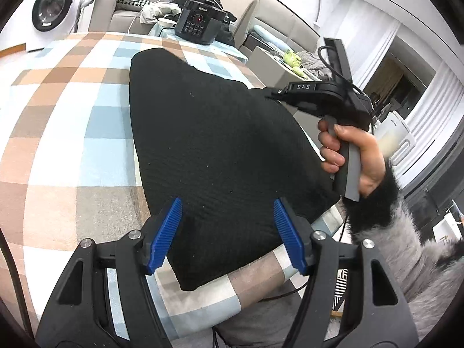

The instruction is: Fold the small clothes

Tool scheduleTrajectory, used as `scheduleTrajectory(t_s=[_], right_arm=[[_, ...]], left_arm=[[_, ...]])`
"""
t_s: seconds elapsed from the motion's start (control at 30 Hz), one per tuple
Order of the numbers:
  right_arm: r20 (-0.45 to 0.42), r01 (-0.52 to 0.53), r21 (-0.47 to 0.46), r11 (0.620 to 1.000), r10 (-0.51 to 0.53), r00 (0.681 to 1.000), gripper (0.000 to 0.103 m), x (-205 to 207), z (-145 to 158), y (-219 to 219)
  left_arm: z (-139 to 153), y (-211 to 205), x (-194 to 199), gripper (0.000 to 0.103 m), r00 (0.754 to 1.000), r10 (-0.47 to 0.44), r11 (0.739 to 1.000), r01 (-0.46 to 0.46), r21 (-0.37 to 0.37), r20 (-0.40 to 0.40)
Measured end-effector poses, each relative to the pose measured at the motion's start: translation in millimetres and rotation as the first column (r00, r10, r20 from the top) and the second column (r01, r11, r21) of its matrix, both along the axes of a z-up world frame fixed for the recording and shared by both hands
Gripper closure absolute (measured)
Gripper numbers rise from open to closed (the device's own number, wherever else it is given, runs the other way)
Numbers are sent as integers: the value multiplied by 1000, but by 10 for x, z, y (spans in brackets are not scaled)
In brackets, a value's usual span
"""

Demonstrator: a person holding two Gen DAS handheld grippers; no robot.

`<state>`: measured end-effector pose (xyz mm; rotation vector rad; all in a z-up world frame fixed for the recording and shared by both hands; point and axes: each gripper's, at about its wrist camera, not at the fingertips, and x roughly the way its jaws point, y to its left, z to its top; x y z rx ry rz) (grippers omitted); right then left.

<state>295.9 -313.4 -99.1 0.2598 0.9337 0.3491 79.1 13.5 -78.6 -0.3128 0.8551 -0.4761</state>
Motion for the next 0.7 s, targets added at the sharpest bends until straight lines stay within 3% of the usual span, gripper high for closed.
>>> scheduleTrajectory(t_s=[0.07,0.1,0.13,0.2,0.3,0.37,0.4,0.53,0.63,0.7], right_arm=[[-61,-30,91,995,35,997,98,73,-103,-30],[-80,-46,142,989,57,995,89,69,-158,-33],[-97,-51,167,985,68,993,74,69,-211,-20],[-120,-65,185,980,88,989,66,58,-270,44],[-144,-98,168,981,123,982,70,125,-383,163],[-103,-103,110,989,114,988,94,143,-370,231],[-76,-122,82,989,128,989,96,120,-309,288],[75,-94,-23,995,96,993,97,-31,53,318],[35,-14,-106,994,18,999,97,96,-35,202],[-63,-1,-92,996,-5,998,95,221,-249,103]], left_arm=[[-14,-17,-40,40,1000,10,1000,-10,20,-4],[-23,-18,-53,40,1000,12,1000,-12,20,-5],[-31,-40,-64,40,1000,16,1000,-15,18,-10],[-58,-34,-58,40,1000,21,1000,-21,13,-20],[-102,-63,-62,40,999,30,999,-29,25,-38],[-114,-78,-57,40,998,37,999,-36,31,-44],[-108,-87,-51,40,998,45,998,-43,36,-42],[-34,-70,1,40,997,69,997,-68,39,-19],[-18,-85,73,39,996,88,994,-87,63,-11],[-51,-121,115,39,996,85,994,-83,72,-20]])
